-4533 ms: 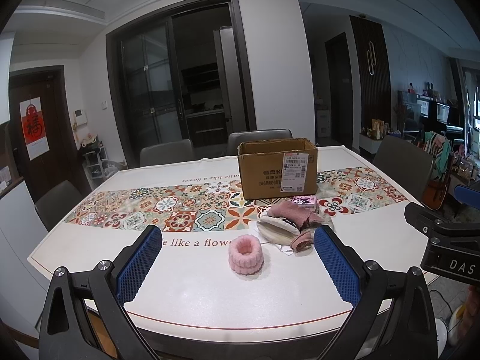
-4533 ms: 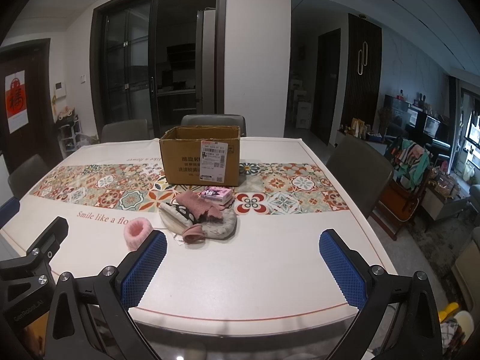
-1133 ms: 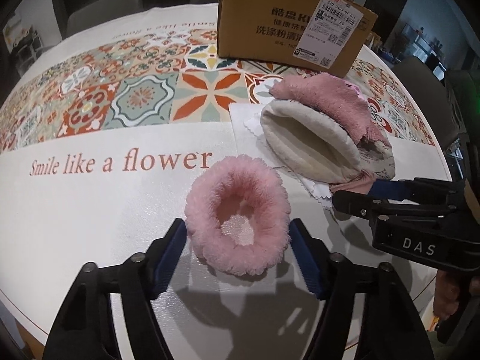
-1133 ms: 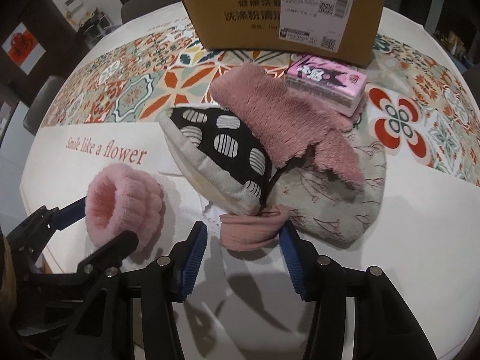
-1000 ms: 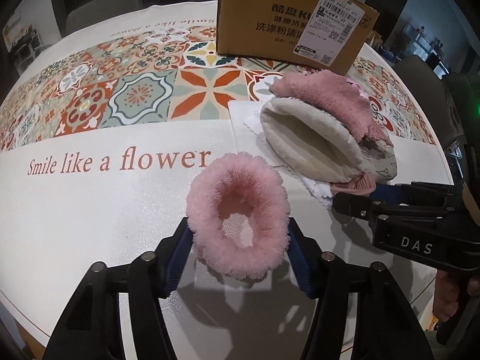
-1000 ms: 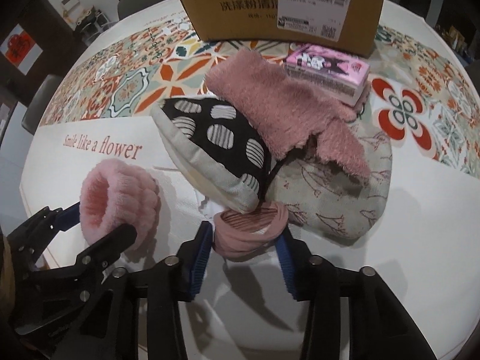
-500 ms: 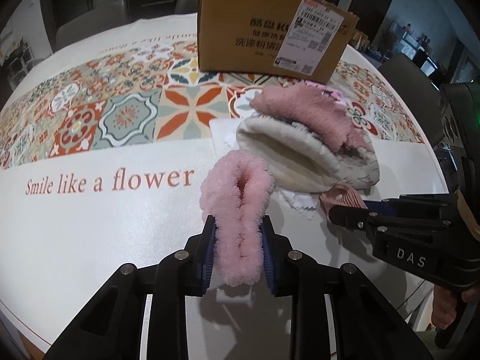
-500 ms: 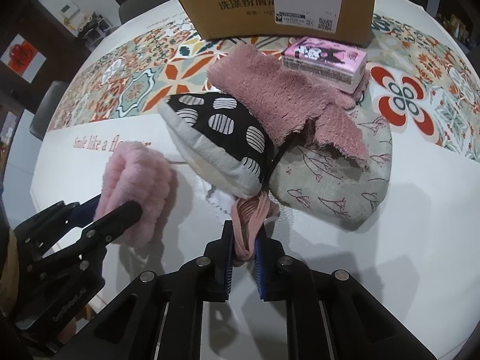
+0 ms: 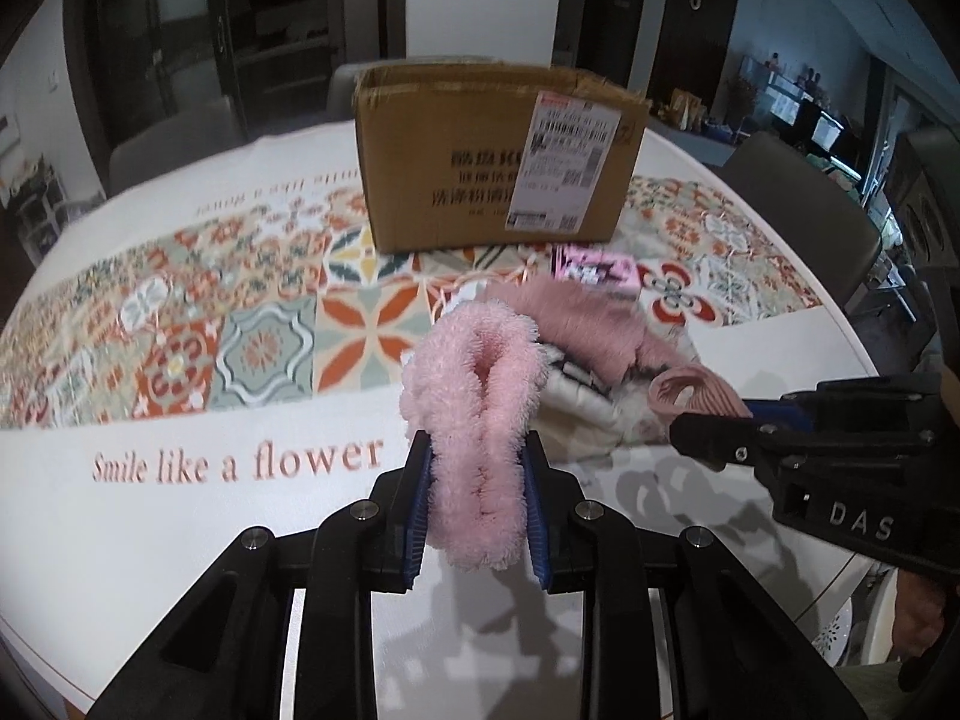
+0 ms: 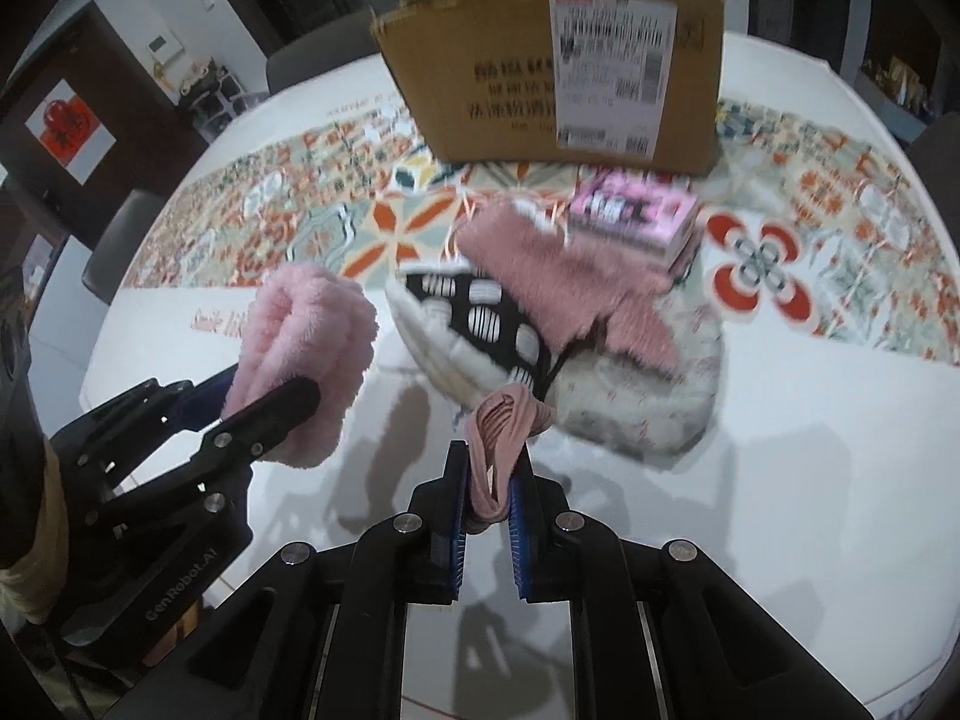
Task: Organize soft objects
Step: 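Lift the headband with the left tool while the right tool grasps the pink sock, then carry headband and sock over the box and open both tools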
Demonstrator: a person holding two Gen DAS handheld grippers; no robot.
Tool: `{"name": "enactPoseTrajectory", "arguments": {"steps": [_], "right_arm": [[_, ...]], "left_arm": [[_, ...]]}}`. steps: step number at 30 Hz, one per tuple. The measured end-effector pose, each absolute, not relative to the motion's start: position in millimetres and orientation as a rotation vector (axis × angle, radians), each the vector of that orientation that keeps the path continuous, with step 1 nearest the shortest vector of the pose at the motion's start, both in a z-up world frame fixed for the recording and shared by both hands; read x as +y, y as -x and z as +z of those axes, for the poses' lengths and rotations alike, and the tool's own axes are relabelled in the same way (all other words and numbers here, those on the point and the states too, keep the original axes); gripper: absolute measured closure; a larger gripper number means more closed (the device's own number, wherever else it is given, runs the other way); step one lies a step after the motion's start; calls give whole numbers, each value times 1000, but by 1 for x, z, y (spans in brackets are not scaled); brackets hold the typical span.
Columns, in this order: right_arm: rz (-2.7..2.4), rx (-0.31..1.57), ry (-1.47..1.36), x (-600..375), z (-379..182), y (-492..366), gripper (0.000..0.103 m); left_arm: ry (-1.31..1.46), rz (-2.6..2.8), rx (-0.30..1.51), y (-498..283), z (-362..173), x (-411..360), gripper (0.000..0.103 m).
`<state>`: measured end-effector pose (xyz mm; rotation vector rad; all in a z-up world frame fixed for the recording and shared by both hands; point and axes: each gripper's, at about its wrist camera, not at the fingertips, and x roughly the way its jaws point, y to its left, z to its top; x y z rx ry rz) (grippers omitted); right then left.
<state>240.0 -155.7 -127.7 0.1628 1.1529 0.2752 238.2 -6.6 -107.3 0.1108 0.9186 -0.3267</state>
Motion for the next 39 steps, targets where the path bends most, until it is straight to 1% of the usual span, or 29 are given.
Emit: {"name": "enactPoseTrajectory", "arguments": {"steps": [24, 39], "right_arm": [[255, 801, -143, -175, -26, -275, 90], [255, 642, -159, -191, 15, -320, 90]], "left_arm": [[-198, -328, 605, -278, -17, -25, 75], [-175, -312, 507, -333, 18, -37, 75]]}}
